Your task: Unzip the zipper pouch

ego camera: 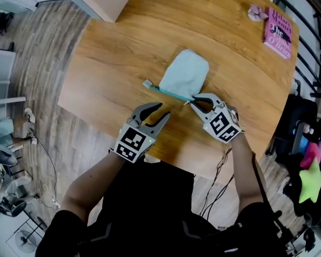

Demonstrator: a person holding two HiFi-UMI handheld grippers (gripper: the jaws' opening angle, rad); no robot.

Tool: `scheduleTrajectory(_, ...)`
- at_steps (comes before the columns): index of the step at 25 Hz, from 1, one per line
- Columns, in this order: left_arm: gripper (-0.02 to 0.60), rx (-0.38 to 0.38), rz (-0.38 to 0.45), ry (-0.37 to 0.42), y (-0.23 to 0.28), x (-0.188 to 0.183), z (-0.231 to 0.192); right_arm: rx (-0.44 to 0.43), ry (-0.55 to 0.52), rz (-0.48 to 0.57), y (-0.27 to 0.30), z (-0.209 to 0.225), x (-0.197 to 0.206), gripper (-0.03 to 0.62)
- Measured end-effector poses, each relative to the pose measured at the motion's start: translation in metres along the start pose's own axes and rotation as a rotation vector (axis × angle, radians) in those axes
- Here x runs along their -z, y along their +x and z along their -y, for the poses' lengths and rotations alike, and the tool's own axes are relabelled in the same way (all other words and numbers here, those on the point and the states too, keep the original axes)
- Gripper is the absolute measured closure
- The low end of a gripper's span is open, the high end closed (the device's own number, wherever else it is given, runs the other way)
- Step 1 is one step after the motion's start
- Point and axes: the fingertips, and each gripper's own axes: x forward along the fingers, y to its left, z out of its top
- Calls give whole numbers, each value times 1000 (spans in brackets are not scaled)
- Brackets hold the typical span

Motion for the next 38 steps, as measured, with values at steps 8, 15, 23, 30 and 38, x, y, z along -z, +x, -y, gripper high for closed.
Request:
scheduleTrajectory(8, 433, 26, 53, 32, -21, -23, 4, 7, 207, 87, -14, -12, -37, 534)
scheduleTrajectory(15, 439, 85, 114, 130, -53, -62, 5, 63, 316, 203, -47, -16, -107, 537)
scheduleTrajectory(23, 439, 183, 183, 225, -96, -94, 11, 131, 454, 233, -74, -32, -162, 539)
scheduleTrajectory(30, 439, 285, 238, 315, -125, -116, 21, 202, 474, 249, -96, -56, -200, 539)
scheduleTrajectory(38, 453, 351, 276, 441, -146, -122, 42, 279, 494, 246, -117, -72, -224, 539)
